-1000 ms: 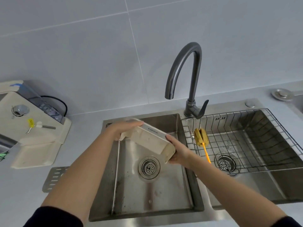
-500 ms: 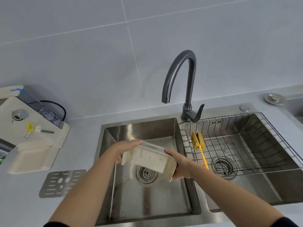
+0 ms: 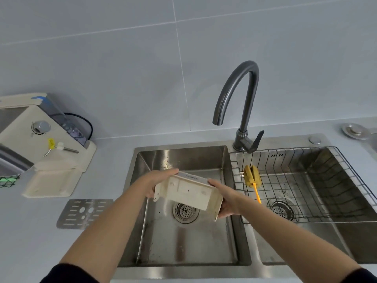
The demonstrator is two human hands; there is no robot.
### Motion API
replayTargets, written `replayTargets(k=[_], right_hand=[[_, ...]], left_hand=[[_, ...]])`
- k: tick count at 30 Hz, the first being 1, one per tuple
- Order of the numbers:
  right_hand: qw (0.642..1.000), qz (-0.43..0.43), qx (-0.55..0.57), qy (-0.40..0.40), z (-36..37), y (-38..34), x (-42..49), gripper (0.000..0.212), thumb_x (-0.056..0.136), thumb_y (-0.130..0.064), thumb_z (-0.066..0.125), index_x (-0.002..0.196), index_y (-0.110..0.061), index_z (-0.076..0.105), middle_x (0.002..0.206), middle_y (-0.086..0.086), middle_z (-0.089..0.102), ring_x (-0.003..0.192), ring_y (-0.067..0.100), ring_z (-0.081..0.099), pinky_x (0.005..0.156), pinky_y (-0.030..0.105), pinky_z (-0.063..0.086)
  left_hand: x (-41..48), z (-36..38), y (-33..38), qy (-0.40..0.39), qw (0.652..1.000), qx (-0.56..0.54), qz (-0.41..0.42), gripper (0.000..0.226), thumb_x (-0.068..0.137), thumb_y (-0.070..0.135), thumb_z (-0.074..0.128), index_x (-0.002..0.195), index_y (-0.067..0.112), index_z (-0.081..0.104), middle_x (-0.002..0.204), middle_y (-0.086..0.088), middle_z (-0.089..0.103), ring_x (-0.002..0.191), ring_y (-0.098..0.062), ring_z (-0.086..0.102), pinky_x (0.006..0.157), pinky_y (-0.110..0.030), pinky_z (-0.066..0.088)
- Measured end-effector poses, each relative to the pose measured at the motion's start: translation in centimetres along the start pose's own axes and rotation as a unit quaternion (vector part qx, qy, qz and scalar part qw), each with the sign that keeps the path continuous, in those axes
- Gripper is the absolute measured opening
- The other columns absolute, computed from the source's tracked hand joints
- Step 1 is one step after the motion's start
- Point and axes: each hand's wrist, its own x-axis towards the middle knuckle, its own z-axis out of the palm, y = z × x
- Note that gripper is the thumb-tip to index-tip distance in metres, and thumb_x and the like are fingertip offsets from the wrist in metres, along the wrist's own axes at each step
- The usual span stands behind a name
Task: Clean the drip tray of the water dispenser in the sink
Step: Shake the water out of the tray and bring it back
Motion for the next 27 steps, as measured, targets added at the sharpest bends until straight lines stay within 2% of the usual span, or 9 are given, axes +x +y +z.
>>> replayTargets(k=[3,5,8,12,15,17,20,24,27], right_hand=[[0.997,-0.046,0.004,0.054,-0.4,-0.8,-0.1,0.046,0.087,-0.054,0.044,0.088,-0.01,0.055,0.079,0.011,0.058,0.072,0.022,0.057,0.069,0.033,0.05],[0.999,-0.014,-0.036,0.028,-0.6,0.2,0.0,0.053,0.086,-0.057,0.041,0.095,-0.008,0.057,0.084,0.012,0.059,0.077,0.024,0.057,0.076,0.037,0.051],[0.989,0.057,-0.136,0.007,-1.0,1.5,-0.3,0.062,0.083,-0.063,0.041,0.11,-0.008,0.056,0.1,0.017,0.061,0.093,0.032,0.061,0.091,0.045,0.051],[0.989,-0.011,-0.132,0.058,-0.6,-0.8,-1.4,0.054,0.086,-0.06,0.04,0.091,-0.01,0.057,0.08,0.01,0.06,0.071,0.021,0.059,0.067,0.033,0.054],[0.993,-0.03,-0.1,0.062,-0.4,-0.8,-0.8,0.06,0.083,-0.062,0.044,0.101,-0.007,0.057,0.088,0.014,0.062,0.08,0.026,0.061,0.08,0.04,0.054],[0.991,0.016,-0.124,0.039,-0.4,0.7,-0.2,0.069,0.081,-0.066,0.042,0.111,-0.006,0.057,0.102,0.018,0.063,0.095,0.033,0.061,0.094,0.047,0.05],[0.99,0.038,-0.133,0.026,-0.2,2.1,-0.5,0.066,0.082,-0.066,0.039,0.112,-0.009,0.057,0.109,0.02,0.06,0.102,0.035,0.059,0.098,0.05,0.046],[0.99,-0.021,-0.128,0.051,0.0,0.7,-1.2,0.054,0.083,-0.061,0.044,0.097,-0.011,0.06,0.092,0.014,0.063,0.085,0.027,0.061,0.093,0.042,0.05],[0.981,-0.097,-0.14,0.098,-0.1,-0.4,-1.7,0.078,0.06,-0.074,0.055,0.106,-0.011,0.06,0.109,0.012,0.065,0.102,0.026,0.061,0.1,0.042,0.046]], left_hand=[[0.5,-0.1,0.7,0.05,0.995,-0.042,0.07,0.079,0.076,0.063,0.053,0.133,0.01,0.044,0.143,-0.017,0.041,0.126,-0.037,0.044,0.102,-0.045,0.041],[1.0,1.1,-1.1,0.024,0.999,-0.025,0.036,0.081,0.075,0.066,0.051,0.132,0.009,0.045,0.141,-0.018,0.042,0.126,-0.037,0.045,0.1,-0.044,0.042],[1.8,2.7,-4.2,-0.083,0.993,-0.018,-0.083,0.103,0.063,0.078,0.05,0.139,0.01,0.035,0.142,-0.021,0.041,0.125,-0.038,0.047,0.098,-0.041,0.042],[1.8,1.3,-2.5,-0.018,0.997,-0.077,0.003,0.09,0.069,0.074,0.05,0.135,0.013,0.042,0.141,-0.02,0.043,0.121,-0.038,0.048,0.097,-0.042,0.045],[1.6,1.0,-2.1,0.046,0.994,-0.075,0.061,0.077,0.075,0.066,0.051,0.127,0.009,0.051,0.137,-0.018,0.048,0.122,-0.036,0.048,0.099,-0.042,0.043],[1.3,1.9,-3.3,0.011,0.999,-0.05,0.011,0.078,0.077,0.066,0.049,0.131,0.01,0.045,0.141,-0.019,0.043,0.124,-0.038,0.046,0.099,-0.043,0.042],[0.9,2.8,-4.5,-0.015,0.999,-0.029,-0.038,0.088,0.074,0.071,0.048,0.139,0.013,0.034,0.144,-0.02,0.039,0.123,-0.039,0.047,0.096,-0.041,0.043],[0.8,1.9,-4.4,0.005,0.998,-0.058,0.03,0.091,0.072,0.073,0.047,0.141,0.014,0.033,0.146,-0.017,0.036,0.123,-0.035,0.048,0.093,-0.04,0.045],[0.6,1.1,-4.4,0.022,0.989,-0.105,0.099,0.088,0.071,0.073,0.048,0.14,0.019,0.036,0.147,-0.009,0.037,0.129,-0.03,0.042,0.103,-0.043,0.039]])
